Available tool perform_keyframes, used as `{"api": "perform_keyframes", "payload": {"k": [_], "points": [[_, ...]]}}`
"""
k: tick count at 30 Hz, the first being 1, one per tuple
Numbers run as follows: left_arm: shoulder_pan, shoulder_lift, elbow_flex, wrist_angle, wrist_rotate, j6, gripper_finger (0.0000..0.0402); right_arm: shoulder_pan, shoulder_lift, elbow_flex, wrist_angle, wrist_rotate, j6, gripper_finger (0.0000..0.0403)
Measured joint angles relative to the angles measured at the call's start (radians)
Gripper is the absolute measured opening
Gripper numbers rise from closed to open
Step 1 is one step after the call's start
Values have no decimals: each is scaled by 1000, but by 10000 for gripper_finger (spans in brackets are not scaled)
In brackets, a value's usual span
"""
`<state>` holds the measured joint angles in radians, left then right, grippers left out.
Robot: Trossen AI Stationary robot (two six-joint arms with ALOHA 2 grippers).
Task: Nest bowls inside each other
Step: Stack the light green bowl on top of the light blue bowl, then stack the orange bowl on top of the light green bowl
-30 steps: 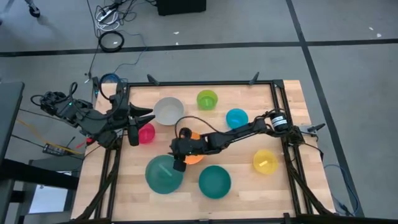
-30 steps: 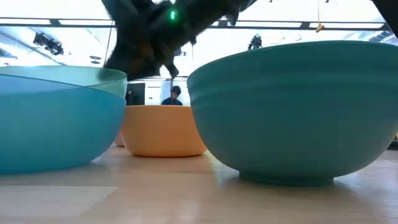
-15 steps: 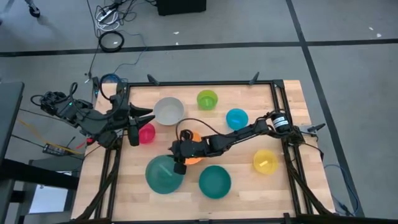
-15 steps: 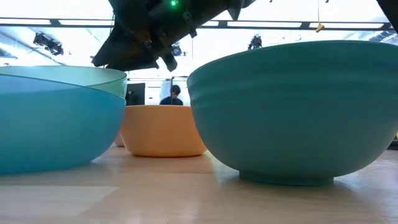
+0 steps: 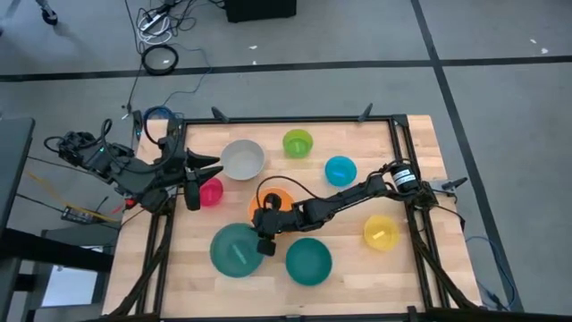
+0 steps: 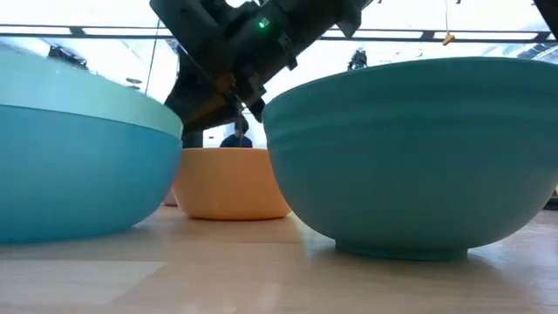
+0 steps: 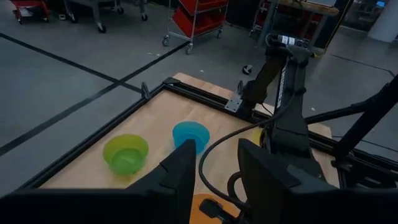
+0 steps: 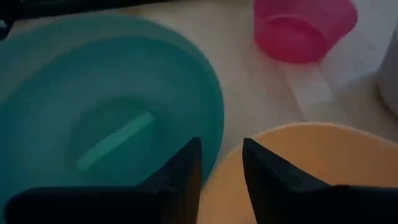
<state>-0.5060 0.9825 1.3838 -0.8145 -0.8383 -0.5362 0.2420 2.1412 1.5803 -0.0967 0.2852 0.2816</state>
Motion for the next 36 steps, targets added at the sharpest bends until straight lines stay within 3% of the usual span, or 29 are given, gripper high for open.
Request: {"api": "perform_keyframes", "payload": {"k": [7, 12, 15, 18, 23, 36], "points": [[0, 0, 0, -3, 22, -15, 129, 0, -77, 42, -7, 56, -115, 102], [0, 0, 0, -151, 77, -132, 129, -15, -146, 42, -200, 64, -146, 103], [-1, 17, 0, -312, 100, -248, 129, -32, -154, 41, -355, -32, -119, 107], [-9, 52, 0, -433, 140, -334, 129, -42, -154, 41, -481, -195, -124, 114], [-29, 110, 0, -462, 171, -378, 129, -37, -154, 41, -623, -370, -155, 136], [-34, 194, 0, -465, 149, -385, 129, -20, -148, 41, -555, -278, -179, 160]]}}
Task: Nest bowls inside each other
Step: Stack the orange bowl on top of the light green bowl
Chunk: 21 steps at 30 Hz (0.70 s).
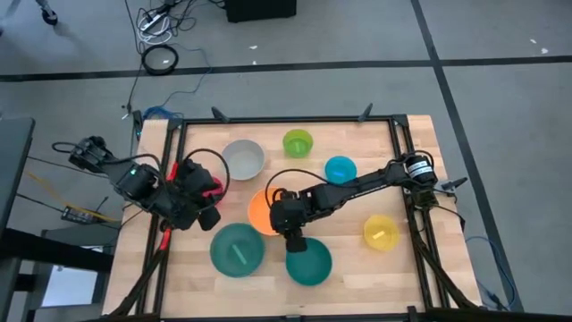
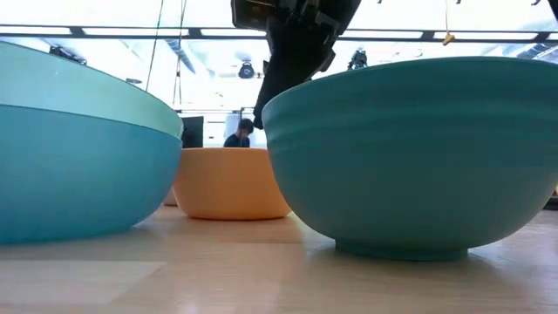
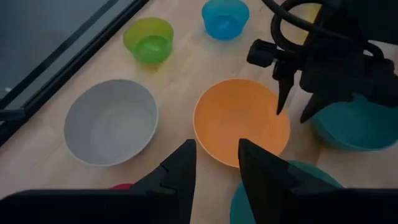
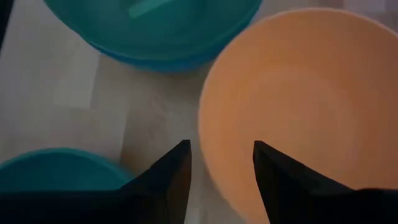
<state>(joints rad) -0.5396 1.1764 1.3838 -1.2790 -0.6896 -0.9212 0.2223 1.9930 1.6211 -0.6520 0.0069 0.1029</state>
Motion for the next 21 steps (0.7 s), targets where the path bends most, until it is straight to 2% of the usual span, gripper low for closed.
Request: {"api": "perform_keyframes", "payload": {"k": [8, 21], "points": [[0, 3, 0, -7, -58, -7, 129, 11, 0, -41, 101, -2, 38, 160], [0, 3, 0, -14, -62, -8, 129, 11, 2, -184, 322, 25, 97, 160]]}}
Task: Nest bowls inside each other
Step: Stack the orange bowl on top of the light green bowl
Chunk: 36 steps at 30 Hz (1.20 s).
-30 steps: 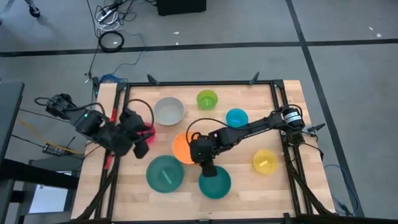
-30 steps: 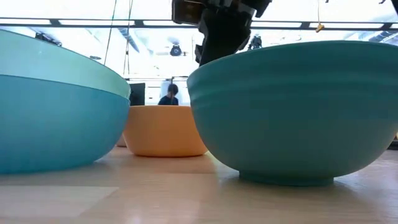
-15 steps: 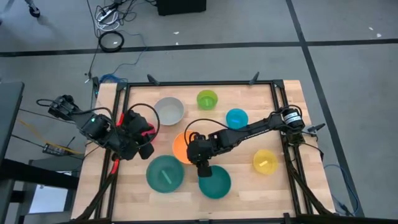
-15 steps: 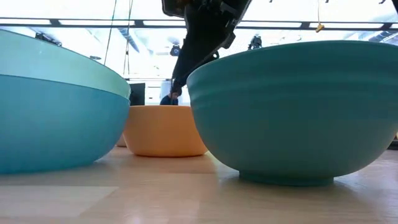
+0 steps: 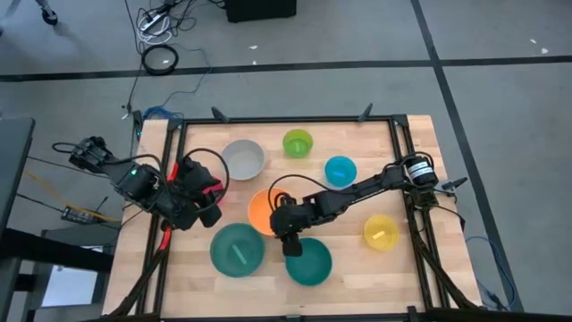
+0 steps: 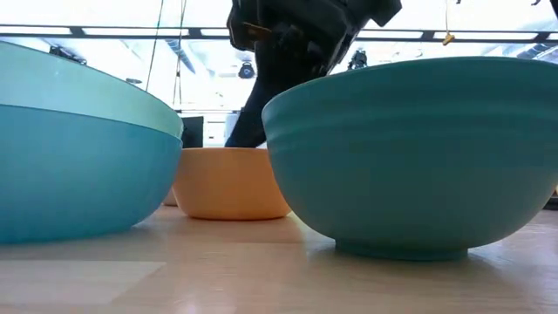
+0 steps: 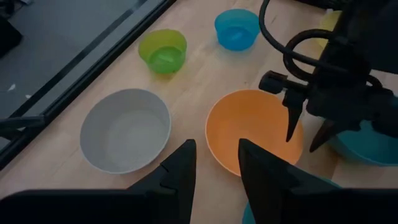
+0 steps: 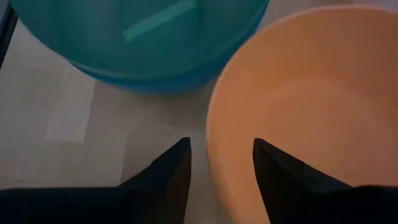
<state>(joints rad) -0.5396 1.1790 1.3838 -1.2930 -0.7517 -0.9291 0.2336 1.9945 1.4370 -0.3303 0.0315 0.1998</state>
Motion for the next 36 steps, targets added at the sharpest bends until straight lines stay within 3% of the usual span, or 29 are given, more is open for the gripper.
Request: {"api": "perform_keyframes", "payload": {"k": [12, 15, 21, 23, 29, 36], "points": [[0, 0, 0, 0, -2, -6, 129, -23, 0, -115, 150, 35, 20, 149], [0, 0, 0, 1, -2, -6, 129, -34, 0, -119, 153, 31, 33, 119], [0, 0, 0, 0, -25, -14, 129, -59, 0, -118, 162, 34, 10, 19], [0, 0, 0, -1, -42, -19, 129, -66, -2, -116, 170, 47, -4, 12], [1, -1, 0, -52, -55, -26, 129, -67, -6, -68, 151, 56, -23, 5], [1, -2, 0, -68, -153, -25, 129, 2, -21, 92, 123, 66, -95, 1]]}}
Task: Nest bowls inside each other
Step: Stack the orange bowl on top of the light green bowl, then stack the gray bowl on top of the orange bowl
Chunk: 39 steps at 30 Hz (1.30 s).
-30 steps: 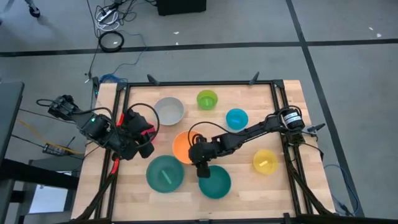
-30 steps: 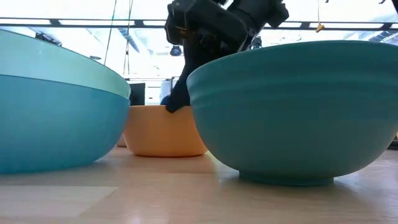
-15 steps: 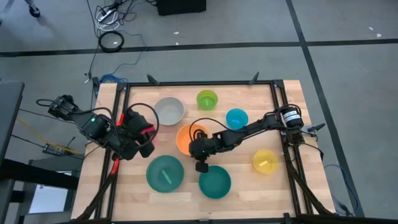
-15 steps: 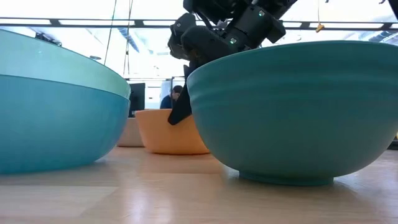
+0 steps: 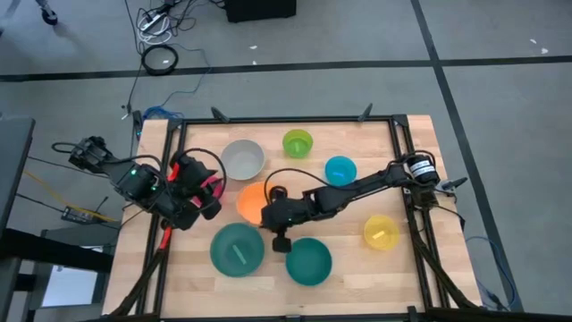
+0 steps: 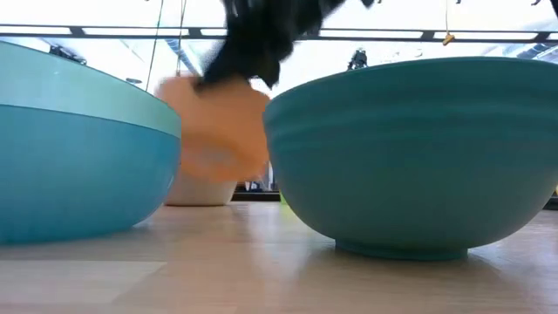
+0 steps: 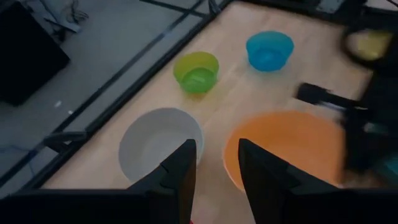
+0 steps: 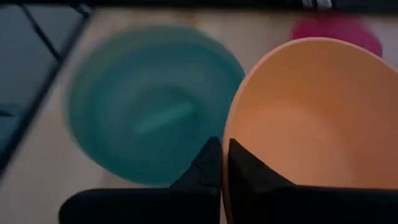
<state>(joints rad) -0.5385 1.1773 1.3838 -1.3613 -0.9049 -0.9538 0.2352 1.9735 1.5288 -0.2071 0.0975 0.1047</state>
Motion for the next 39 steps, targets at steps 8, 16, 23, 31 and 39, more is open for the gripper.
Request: {"api": "perform_keyframes", "payload": {"k": [8, 16, 23, 31, 39], "points": [[0, -2, 0, 0, -59, 4, 129, 58, 3, 44, 69, -50, -6, 1], [0, -2, 0, 8, -98, 5, 129, 88, 4, 33, 212, -108, 33, 0], [1, -2, 0, 10, -117, 3, 129, 97, 101, 42, 335, -180, 90, 0], [1, -2, 0, 9, -114, 0, 129, 89, 135, 46, 368, -229, 137, 59], [2, -2, 0, 10, -112, -3, 129, 63, 110, 47, 246, -270, 191, 149]]}}
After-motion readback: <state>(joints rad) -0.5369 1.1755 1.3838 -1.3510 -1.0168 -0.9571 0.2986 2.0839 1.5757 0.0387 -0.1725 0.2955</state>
